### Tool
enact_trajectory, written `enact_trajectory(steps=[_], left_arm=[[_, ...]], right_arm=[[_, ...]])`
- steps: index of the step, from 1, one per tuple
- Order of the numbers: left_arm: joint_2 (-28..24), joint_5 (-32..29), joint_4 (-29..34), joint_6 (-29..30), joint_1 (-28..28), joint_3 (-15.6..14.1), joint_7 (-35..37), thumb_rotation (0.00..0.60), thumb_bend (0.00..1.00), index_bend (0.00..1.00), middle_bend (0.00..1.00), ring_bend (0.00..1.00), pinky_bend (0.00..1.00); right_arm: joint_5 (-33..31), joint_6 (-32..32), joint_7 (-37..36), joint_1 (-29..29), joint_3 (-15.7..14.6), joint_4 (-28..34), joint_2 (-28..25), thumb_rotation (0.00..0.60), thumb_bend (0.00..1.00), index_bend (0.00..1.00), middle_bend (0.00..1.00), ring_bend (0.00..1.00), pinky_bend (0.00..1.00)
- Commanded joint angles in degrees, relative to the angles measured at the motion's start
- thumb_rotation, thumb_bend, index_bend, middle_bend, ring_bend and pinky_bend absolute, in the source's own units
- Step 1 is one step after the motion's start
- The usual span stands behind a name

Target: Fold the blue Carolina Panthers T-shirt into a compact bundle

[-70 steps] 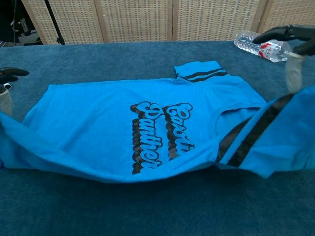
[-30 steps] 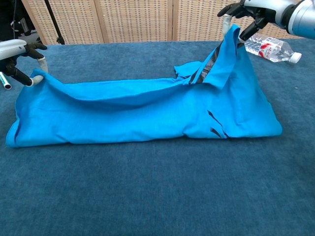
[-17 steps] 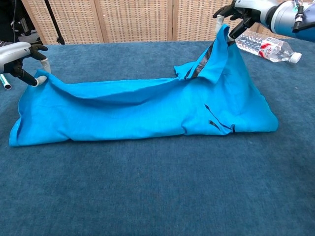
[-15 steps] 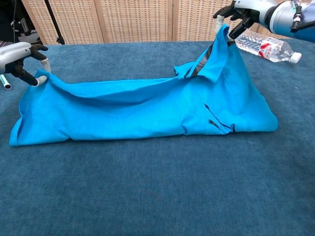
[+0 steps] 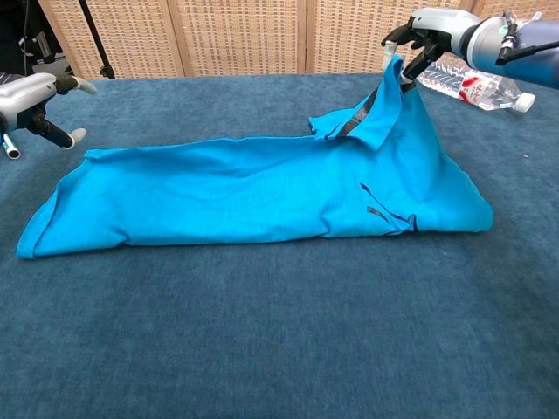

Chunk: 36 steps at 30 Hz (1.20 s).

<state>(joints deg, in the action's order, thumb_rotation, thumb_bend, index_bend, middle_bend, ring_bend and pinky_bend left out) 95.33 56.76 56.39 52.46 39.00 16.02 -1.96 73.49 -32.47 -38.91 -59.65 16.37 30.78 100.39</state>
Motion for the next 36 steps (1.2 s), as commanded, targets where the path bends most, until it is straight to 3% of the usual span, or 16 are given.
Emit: enact_trajectory(steps=[1, 13, 26, 27, 30, 31, 36], left_arm=[[0.5, 1.0, -0.9, 0.6, -0.2, 0.6, 1.7, 0.600, 0.46, 0.00, 0.00, 0.00, 0.00], [-2.4, 3.7, 3.2, 2.7, -2.0, 0.6, 4.5, 0.600, 0.44, 0.00, 0.00, 0.00, 0.00], [-5.9, 3.5, 8.9, 5.0, -3.5, 0.9, 1.7, 0.600, 0.44, 0.00, 0.00, 0.00, 0.00], [-6.0, 3.4, 9.0, 5.0, -3.6, 1.0, 1.4, 0.600, 0.44, 0.00, 0.00, 0.00, 0.00], [-6.3, 2.8, 9.3, 4.8, -3.6, 1.1, 1.0, 0.600, 0.44, 0.00, 0.00, 0.00, 0.00], [-6.3, 2.7, 9.3, 4.7, -3.6, 1.2, 0.9, 0.600, 0.44, 0.00, 0.00, 0.00, 0.00], [-6.5, 2.4, 9.4, 4.3, -3.6, 1.3, 1.0, 0.600, 0.44, 0.00, 0.00, 0.00, 0.00]], right_arm=[[0.1, 0.5, -0.3, -0.3, -0.1, -1.0, 0.7, 0.600, 0.65, 0.65, 0.11, 0.00, 0.00], [-0.3, 3.1, 0.5, -1.7, 0.0, -6.2, 3.4, 0.600, 0.65, 0.65, 0.11, 0.00, 0.00], [-4.3, 10.7, 5.3, -6.9, 3.1, -18.8, 9.9, 0.600, 0.62, 0.63, 0.11, 0.00, 0.00], [-4.6, 11.2, 5.9, -7.3, 3.3, -19.6, 10.3, 0.600, 0.52, 0.55, 0.09, 0.00, 0.00], [-5.2, 14.2, 8.2, -8.7, 3.6, -21.3, 11.0, 0.600, 0.08, 0.12, 0.00, 0.00, 0.00], [-5.6, 14.3, 8.8, -9.0, 4.0, -21.8, 11.2, 0.600, 0.01, 0.03, 0.00, 0.00, 0.00], [-7.7, 14.0, 12.3, -10.1, 5.9, -23.7, 11.9, 0.600, 0.00, 0.00, 0.00, 0.00, 0.00]])
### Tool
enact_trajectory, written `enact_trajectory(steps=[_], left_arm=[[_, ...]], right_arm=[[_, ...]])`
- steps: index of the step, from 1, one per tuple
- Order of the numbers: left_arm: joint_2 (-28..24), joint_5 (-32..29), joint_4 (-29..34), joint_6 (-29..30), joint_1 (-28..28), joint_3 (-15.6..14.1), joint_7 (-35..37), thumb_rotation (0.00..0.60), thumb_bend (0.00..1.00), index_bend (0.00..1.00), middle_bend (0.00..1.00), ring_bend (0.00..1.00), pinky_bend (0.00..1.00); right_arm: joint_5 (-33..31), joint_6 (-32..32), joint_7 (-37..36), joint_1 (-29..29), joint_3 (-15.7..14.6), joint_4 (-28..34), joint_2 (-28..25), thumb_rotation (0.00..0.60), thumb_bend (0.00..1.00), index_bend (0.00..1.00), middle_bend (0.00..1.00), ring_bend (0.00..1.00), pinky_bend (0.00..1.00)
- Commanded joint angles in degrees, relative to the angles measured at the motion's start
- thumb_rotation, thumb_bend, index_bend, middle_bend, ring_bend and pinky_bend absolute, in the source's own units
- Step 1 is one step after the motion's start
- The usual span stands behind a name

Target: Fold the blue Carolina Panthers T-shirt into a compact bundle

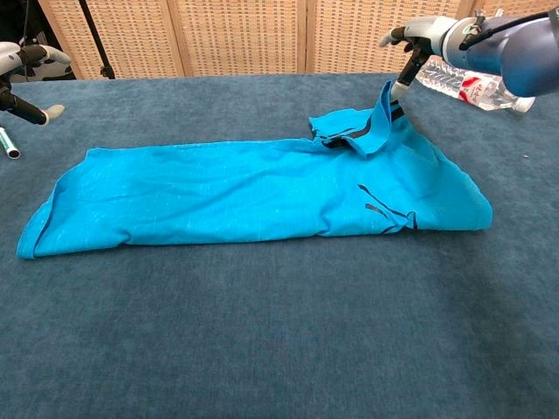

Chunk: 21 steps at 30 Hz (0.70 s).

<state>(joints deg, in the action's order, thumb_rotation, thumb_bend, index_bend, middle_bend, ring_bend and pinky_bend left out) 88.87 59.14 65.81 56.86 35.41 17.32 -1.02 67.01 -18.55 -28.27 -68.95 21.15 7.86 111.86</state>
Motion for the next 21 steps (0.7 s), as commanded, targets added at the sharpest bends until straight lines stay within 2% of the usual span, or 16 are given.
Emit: enact_trajectory(steps=[1, 9, 15, 21], left_arm=[[0.0, 0.0, 0.0, -0.1, 0.0, 0.0, 0.1, 0.600, 0.44, 0.00, 0.00, 0.00, 0.00], [-0.5, 1.1, 1.0, 0.2, -0.6, -0.5, 1.2, 0.600, 0.45, 0.00, 0.00, 0.00, 0.00], [-1.2, 2.5, 2.1, 0.5, -1.2, -1.2, 2.5, 0.600, 0.45, 0.00, 0.00, 0.00, 0.00], [-2.8, 3.9, 5.2, 2.3, -2.2, -1.8, 2.5, 0.600, 0.45, 0.00, 0.00, 0.00, 0.00]], right_arm=[[-1.5, 0.1, 2.1, -0.9, 1.4, -0.9, 0.4, 0.600, 0.00, 0.00, 0.00, 0.00, 0.00], [-4.1, -1.5, 5.3, -0.3, 3.8, 1.9, -1.9, 0.600, 0.00, 0.00, 0.00, 0.00, 0.00], [-3.1, -5.6, 5.0, 2.0, 3.4, 7.5, -5.4, 0.600, 0.00, 0.00, 0.00, 0.00, 0.00], [-5.9, -8.0, 7.0, 2.1, 5.8, 7.9, -5.6, 0.600, 0.00, 0.00, 0.00, 0.00, 0.00]])
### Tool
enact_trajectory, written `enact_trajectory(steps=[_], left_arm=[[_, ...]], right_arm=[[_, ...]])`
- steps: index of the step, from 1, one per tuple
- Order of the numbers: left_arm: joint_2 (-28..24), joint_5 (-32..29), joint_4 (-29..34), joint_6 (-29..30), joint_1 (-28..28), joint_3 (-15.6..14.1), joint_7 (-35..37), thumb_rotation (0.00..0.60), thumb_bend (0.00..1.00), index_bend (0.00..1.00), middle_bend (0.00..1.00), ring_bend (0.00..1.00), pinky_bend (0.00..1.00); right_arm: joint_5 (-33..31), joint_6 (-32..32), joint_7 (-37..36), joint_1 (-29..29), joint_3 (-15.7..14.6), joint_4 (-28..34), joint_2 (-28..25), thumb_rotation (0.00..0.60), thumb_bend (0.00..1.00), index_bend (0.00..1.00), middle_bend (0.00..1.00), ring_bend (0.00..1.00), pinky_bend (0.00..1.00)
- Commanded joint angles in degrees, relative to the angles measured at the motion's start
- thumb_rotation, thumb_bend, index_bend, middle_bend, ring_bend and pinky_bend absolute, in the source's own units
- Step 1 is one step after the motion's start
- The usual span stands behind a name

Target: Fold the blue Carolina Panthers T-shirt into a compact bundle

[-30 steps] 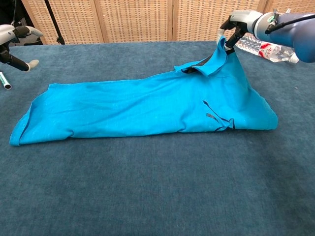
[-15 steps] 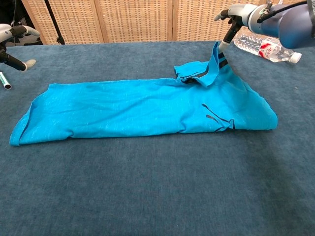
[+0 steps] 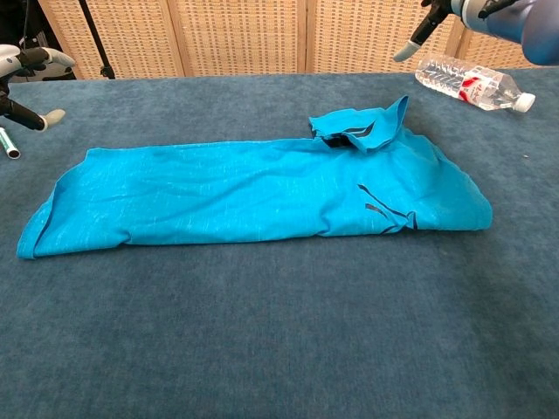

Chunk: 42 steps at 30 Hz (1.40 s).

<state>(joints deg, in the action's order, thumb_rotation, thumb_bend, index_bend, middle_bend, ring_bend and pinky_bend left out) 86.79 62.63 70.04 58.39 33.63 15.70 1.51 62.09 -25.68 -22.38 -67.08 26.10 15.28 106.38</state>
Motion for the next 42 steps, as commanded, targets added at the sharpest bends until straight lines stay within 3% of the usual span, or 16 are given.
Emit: enact_trajectory(steps=[1, 6, 9, 15, 17, 23, 31, 42], left_arm=[[-0.9, 0.5, 1.3, 1.0, -0.5, -0.1, 0.0, 0.600, 0.45, 0.00, 0.00, 0.00, 0.00], [-2.3, 0.9, 2.7, 1.6, -1.2, -0.1, 0.4, 0.600, 0.45, 0.00, 0.00, 0.00, 0.00], [-3.5, 2.0, 3.3, 1.1, -1.4, -0.7, 1.1, 0.600, 0.45, 0.00, 0.00, 0.00, 0.00], [-6.3, 5.7, 4.1, 0.5, -2.2, -2.8, 3.6, 0.600, 0.45, 0.00, 0.00, 0.00, 0.00], [-7.7, 10.1, 3.6, 0.4, -2.7, -5.3, 6.0, 0.600, 0.44, 0.00, 0.00, 0.00, 0.00], [-8.1, 16.6, 1.4, 1.5, -3.3, -8.7, 12.4, 0.600, 0.44, 0.00, 0.00, 0.00, 0.00], [-6.8, 22.2, -0.8, 3.5, -3.0, -11.2, 17.0, 0.600, 0.45, 0.00, 0.00, 0.00, 0.00], [-6.9, 24.4, 0.3, 6.0, -4.0, -13.0, 16.9, 0.600, 0.45, 0.00, 0.00, 0.00, 0.00]], right_arm=[[-1.0, -1.0, 1.5, 0.3, 0.8, 0.6, -0.2, 0.600, 0.00, 0.00, 0.00, 0.00, 0.00], [-0.2, -1.1, 1.4, 2.1, -0.1, 5.5, -2.5, 0.600, 0.00, 0.00, 0.00, 0.00, 0.00], [2.7, -2.5, -0.7, 5.4, -2.2, 13.4, -6.5, 0.600, 0.00, 0.03, 0.00, 0.00, 0.00], [11.7, -11.8, -2.6, 15.4, -9.1, 36.0, -19.2, 0.600, 0.00, 0.08, 0.00, 0.00, 0.00], [15.9, -19.2, -1.2, 21.0, -12.3, 46.7, -26.1, 0.600, 0.00, 0.08, 0.00, 0.00, 0.00], [17.5, -29.2, 3.8, 29.9, -16.0, 60.4, -35.3, 0.600, 0.00, 0.08, 0.00, 0.00, 0.00], [17.8, -40.5, 6.8, 40.3, -19.8, 68.7, -41.7, 0.600, 0.00, 0.08, 0.00, 0.00, 0.00], [19.3, -49.7, 3.8, 48.6, -22.3, 71.7, -43.5, 0.600, 0.00, 0.08, 0.00, 0.00, 0.00]])
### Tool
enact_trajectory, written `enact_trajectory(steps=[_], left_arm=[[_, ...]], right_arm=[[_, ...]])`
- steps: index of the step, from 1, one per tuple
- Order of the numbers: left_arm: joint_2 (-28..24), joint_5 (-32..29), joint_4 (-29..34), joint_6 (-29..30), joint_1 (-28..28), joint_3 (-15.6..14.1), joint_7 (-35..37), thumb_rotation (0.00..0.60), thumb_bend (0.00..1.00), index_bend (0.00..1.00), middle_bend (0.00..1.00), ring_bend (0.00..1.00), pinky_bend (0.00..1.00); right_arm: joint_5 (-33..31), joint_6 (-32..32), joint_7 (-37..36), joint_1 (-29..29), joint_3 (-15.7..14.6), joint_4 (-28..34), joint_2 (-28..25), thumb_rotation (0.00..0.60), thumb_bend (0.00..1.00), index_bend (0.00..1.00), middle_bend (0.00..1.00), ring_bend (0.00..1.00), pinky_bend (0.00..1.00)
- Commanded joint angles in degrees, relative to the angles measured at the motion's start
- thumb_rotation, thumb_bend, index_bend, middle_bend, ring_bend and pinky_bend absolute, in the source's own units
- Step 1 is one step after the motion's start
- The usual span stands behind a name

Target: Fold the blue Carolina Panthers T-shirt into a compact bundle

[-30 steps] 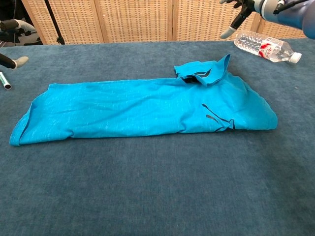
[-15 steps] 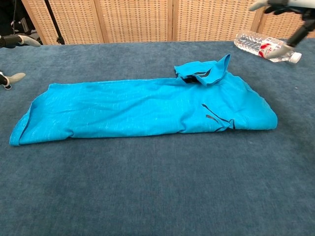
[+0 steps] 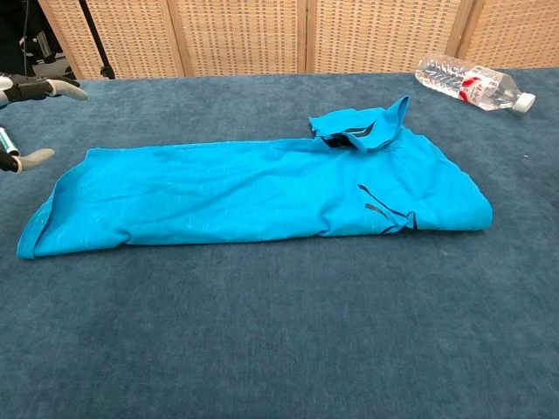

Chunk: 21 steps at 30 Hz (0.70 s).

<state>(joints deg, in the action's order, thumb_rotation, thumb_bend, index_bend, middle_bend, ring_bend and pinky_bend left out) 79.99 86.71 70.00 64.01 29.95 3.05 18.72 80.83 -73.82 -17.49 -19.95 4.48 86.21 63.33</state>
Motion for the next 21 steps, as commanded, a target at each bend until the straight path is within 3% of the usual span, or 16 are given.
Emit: enact_trajectory(steps=[1, 8, 21], left_arm=[[-0.1, 0.5, 0.5, 0.6, -0.5, -0.7, -0.4, 0.600, 0.45, 0.00, 0.00, 0.00, 0.00], [0.3, 2.8, 0.4, 2.5, -3.0, -4.3, -0.4, 0.600, 0.46, 0.00, 0.00, 0.00, 0.00], [1.3, 5.5, -4.8, 5.7, -7.5, -9.1, 4.9, 0.600, 0.45, 0.00, 0.00, 0.00, 0.00]], right_arm=[[0.7, -2.2, -1.4, 2.2, -0.8, 1.1, -0.5, 0.600, 0.00, 0.08, 0.00, 0.00, 0.00], [2.8, -9.6, -1.4, 7.7, -1.9, 3.3, 0.7, 0.600, 0.00, 0.08, 0.00, 0.00, 0.00], [7.2, -10.7, -4.2, 8.7, -2.4, 2.7, 0.5, 0.600, 0.00, 0.08, 0.00, 0.00, 0.00]])
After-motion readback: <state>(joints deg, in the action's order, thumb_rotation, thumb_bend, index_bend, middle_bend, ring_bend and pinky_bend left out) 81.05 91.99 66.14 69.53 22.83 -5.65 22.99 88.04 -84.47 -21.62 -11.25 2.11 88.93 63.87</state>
